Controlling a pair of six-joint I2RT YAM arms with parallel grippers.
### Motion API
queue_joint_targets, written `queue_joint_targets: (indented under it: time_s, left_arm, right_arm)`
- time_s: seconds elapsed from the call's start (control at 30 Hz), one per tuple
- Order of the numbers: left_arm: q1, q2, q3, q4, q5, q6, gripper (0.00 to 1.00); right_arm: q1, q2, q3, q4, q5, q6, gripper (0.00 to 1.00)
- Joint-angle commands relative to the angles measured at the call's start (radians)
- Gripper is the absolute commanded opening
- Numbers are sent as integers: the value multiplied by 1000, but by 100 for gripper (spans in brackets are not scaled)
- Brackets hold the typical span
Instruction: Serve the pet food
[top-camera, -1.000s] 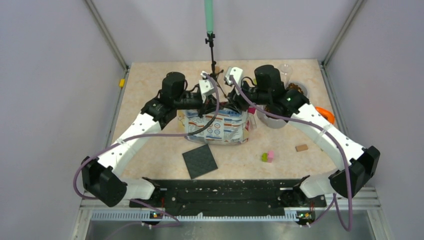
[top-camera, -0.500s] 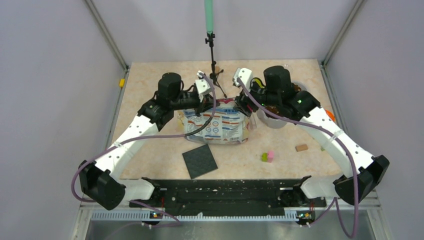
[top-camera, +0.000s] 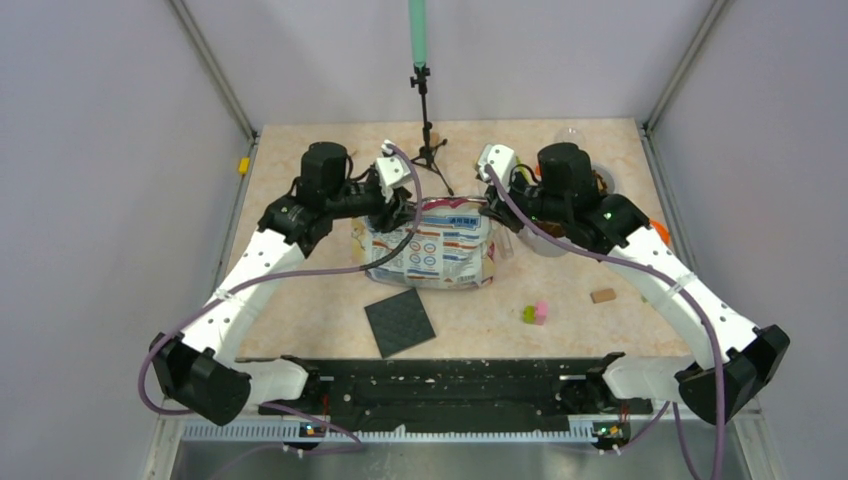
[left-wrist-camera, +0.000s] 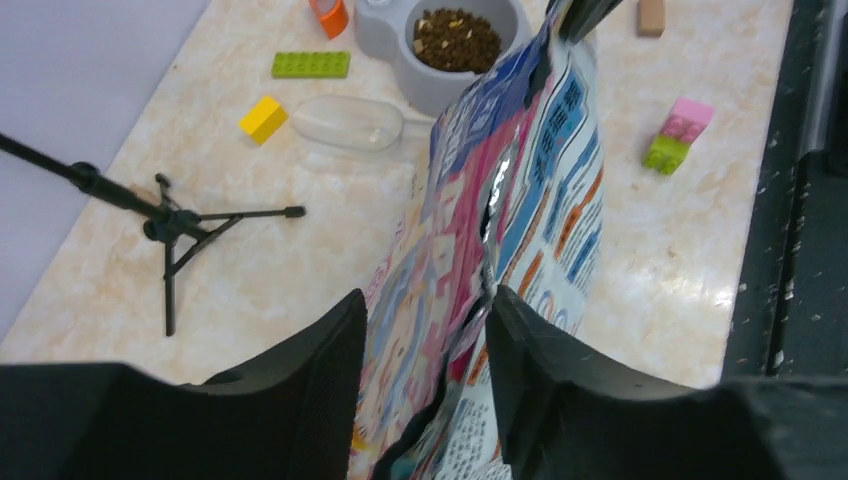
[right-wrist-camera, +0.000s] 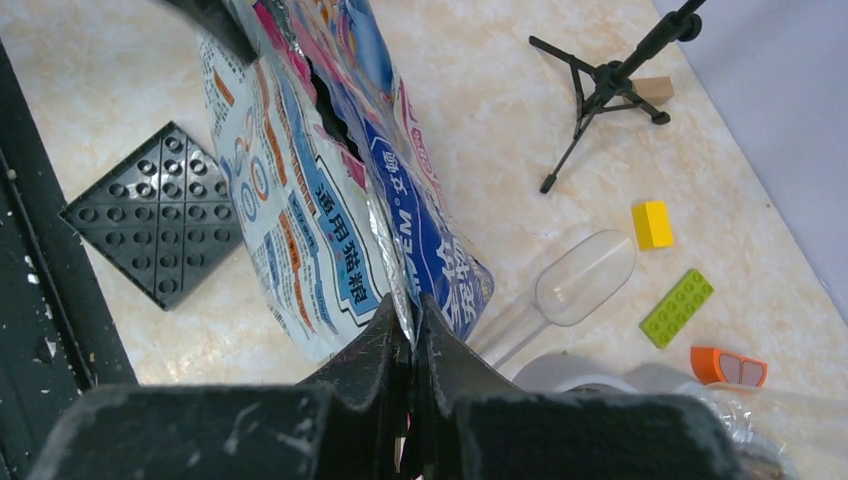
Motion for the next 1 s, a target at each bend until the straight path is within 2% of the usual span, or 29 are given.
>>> queue_joint_targets:
  time_s: [0.0,0.03,0.13,0.17,0.27,0.33,0.37,0.4,0.43,0.47,0.5,0.53,0.63,0.7,0.73,0.8,0.9,0.93,0.97]
  left_arm:
    - [56,-27,38,-146,-15,86,19]
    - [69,-33,29,-124,-38,65,0]
    - [106,-60,-7,-48,-95,-2,0]
    - [116,-131,-20,-22,-95,-14,0]
    - [126,-114,-51,41,-102,-25,0]
    - [134,-112,-20,3,-133,-33,37]
    - [137,-111,-2,-28,-145,-27,44]
    - [142,-111,7,-51,-148,-19,45]
    - [146,-113,10,-71,-149,-8,42]
    - [149,-117,7,-82,-148,6,30]
    - [153,-122,-1,-87,-145,21,5]
    - [158,-127,-11,-87,-147,25,0]
    - [188,-135,-16,-91,-113,11,0]
    - [199,-141,-13,-82,-139,-3,0]
    - [203,-142,-12,-88,-154,-3,7]
    - [210,-147,-10,-111,-178,3,39]
    - [212,-149,-10,-143,-208,10,71]
    - [212,-148,-7,-150,-224,2,70]
    - [212,-146,-5,-151,-245,-9,56]
  right_arm:
    - [-32,-56,15,85,35,15,0]
    - [-32,-54,14,83,34,14,0]
    - [-32,-48,13,83,24,17,0]
    - [-32,-47,11,85,22,20,0]
    - [-32,-43,11,87,23,20,0]
    - [-32,-36,16,85,23,15,0]
    - [-32,-33,18,81,24,15,0]
    - [-32,-31,21,81,23,14,0]
    - [-32,-29,21,83,25,13,0]
    - [-32,-27,22,85,25,12,0]
    - [-33,-26,20,89,25,9,0]
    - [-33,-23,21,91,26,8,0]
    - [-35,-12,29,91,21,3,0]
    - [-35,-4,39,86,18,-1,0]
    - [-35,-2,43,86,17,-2,0]
    - [-35,-1,43,89,14,-3,0]
    - [-36,-2,42,86,13,-4,0]
    - [-36,-2,43,85,12,-4,0]
    - [-36,-3,42,85,9,-4,0]
